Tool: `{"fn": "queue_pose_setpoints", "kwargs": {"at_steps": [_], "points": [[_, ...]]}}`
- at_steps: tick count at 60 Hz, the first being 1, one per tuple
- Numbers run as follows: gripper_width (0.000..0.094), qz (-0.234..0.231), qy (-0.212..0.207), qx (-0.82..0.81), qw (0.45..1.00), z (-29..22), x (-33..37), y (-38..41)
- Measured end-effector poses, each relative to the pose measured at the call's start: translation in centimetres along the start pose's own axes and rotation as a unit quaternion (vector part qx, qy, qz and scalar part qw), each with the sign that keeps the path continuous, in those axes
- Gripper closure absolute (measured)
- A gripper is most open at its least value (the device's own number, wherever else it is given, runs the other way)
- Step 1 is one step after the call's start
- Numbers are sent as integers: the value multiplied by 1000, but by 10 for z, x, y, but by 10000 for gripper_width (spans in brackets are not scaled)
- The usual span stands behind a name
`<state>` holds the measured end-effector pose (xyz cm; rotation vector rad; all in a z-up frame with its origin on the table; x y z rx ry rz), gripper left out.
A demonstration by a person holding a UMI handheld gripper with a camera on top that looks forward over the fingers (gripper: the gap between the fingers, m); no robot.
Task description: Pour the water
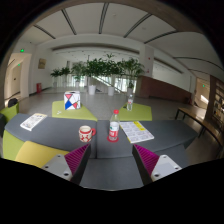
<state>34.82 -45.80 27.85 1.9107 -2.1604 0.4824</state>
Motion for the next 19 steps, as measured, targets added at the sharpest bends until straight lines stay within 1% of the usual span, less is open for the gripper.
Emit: {"fn": "queue_pose_setpoints", "kwargs": {"at_steps": [7,10,19], "points": [[85,-9,1,2,1000,3,40,7],[82,-13,7,-3,1000,7,50,9],[81,-3,8,-6,1000,13,69,8]]}}
Point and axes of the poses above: the point between the fingertips, and its own axes, seen from behind it with the camera up: y to the left, z down, x backward, against the way the camera looks, the point moved 2 cm from there along x, backward, against the way the camera looks, and after that the axes turned 2 degrees about -z, right-handed, at the moved point
